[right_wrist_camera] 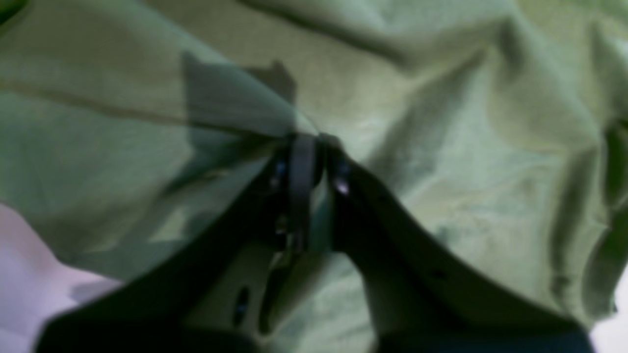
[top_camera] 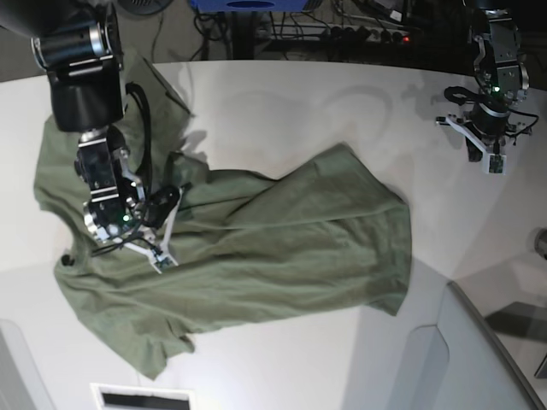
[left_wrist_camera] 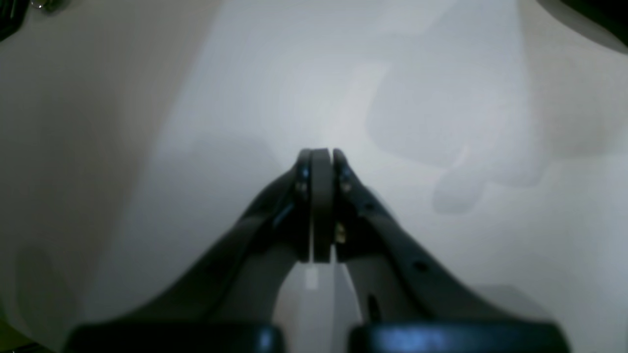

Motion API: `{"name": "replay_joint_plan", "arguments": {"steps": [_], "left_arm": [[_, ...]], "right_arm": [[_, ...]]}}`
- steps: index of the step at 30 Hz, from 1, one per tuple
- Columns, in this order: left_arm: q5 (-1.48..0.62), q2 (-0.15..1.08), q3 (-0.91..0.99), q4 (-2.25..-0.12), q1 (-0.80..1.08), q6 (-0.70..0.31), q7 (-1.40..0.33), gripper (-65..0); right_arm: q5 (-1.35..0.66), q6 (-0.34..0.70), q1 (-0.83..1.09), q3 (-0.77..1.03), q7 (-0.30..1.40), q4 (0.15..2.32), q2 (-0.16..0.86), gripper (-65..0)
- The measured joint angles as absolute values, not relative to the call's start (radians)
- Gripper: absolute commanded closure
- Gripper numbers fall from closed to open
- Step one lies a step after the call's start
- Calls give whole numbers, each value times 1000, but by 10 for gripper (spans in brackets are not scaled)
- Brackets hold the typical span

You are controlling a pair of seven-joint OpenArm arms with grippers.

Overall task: Layout the t-shirt on the table in an organized manner, then fold the t-shirt properly
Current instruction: 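Grasp the shirt edge with the right gripper and lift it, then lower the left gripper onto the shirt body and grasp the fabric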

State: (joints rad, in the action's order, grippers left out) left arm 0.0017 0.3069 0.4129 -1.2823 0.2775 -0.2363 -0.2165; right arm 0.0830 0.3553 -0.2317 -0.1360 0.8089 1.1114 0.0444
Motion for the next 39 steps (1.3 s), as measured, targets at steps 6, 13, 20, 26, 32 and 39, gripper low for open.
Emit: {"name": "replay_joint_plan", "arguments": {"steps": [6,13,20,26,32,39], "left_arm": [[2,305,412,-1282,270,-236,-214,0],[5,295,309,-1284,275,-226,-213,0],[-113,209,197,-1346,336,-236,-227,0],[-498,270,168,-1460,457,-255,-222,-280],[-664,312,22,-1435,448,-263,-218,-365],[-682,288,-93,-1324,342,-263,-186,-360]], "right_arm": [[84,355,-34,-202,840,1567,47,-326],[73,367,116,-474,853,1688,62,-326],[83,353,140,-490,838,1677,63,-326],[73,363,147,-445,840,1677,61,-326],[84,360,146,-437,842,1677,65,-326],[81,359,146,-440,842,1649,64,-326]]}}
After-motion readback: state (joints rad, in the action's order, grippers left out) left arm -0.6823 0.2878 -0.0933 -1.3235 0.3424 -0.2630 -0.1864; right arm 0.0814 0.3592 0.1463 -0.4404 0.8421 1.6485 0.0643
